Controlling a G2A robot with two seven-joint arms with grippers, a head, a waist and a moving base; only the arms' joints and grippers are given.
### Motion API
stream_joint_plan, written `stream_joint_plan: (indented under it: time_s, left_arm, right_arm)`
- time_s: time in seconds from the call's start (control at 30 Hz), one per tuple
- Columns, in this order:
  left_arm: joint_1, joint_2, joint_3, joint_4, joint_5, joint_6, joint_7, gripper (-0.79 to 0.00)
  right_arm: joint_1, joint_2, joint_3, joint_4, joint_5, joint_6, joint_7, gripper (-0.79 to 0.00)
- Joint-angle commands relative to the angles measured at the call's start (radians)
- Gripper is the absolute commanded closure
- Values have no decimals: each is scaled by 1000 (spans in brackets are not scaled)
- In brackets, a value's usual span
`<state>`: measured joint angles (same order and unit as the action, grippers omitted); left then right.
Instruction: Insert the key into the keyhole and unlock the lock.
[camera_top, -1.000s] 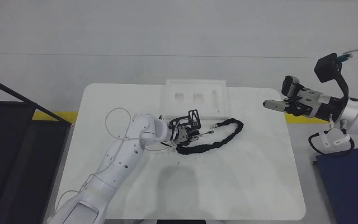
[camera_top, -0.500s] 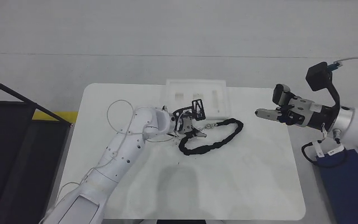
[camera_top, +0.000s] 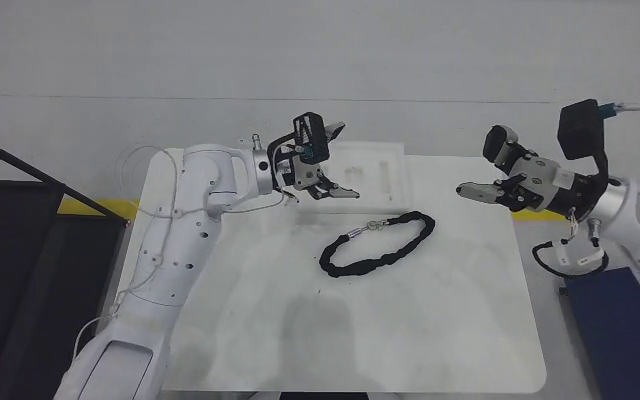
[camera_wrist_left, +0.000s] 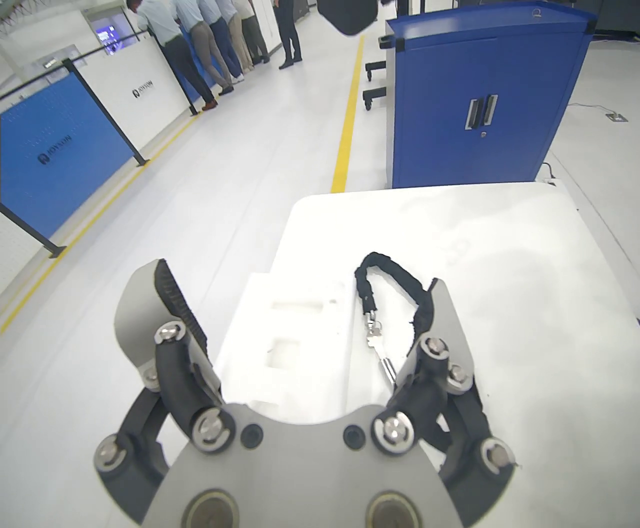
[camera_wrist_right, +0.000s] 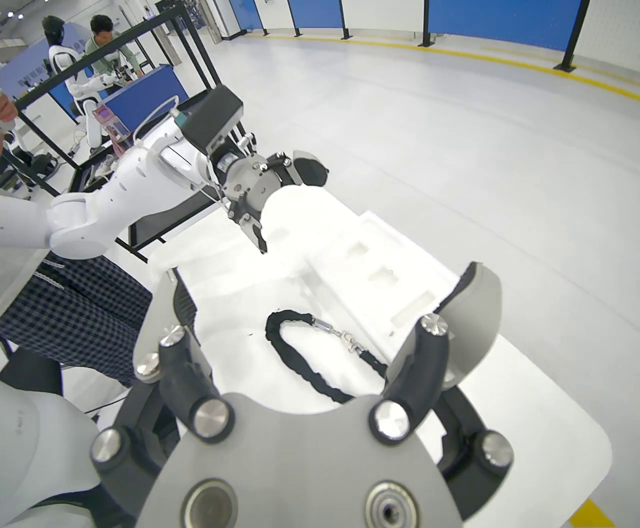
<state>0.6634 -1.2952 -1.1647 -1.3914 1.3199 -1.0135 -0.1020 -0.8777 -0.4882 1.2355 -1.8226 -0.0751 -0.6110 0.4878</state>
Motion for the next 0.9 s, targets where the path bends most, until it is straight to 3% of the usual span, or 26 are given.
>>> stream_joint_plan:
  time_s: [0.0,0.23,0.5,0.87]
  left_arm:
    - [-11,10,-15,4,13,1,63,-785]
    - [-57,58,7,1,103,1,178,-785]
    - [-86,119,56,15,28,1,213,-785]
    - [-85,123,60,19,20,1,216,-785]
  right_arm:
    - [38,-13,-29,30,-39,-35,-11,-785]
    - [165,-59,-123,143,-124,-167,-5,-785]
    - [231,-89,-162,211,-172,-195,-43,-785]
    - [231,-89,-162,211,-171,-195,-43,-784]
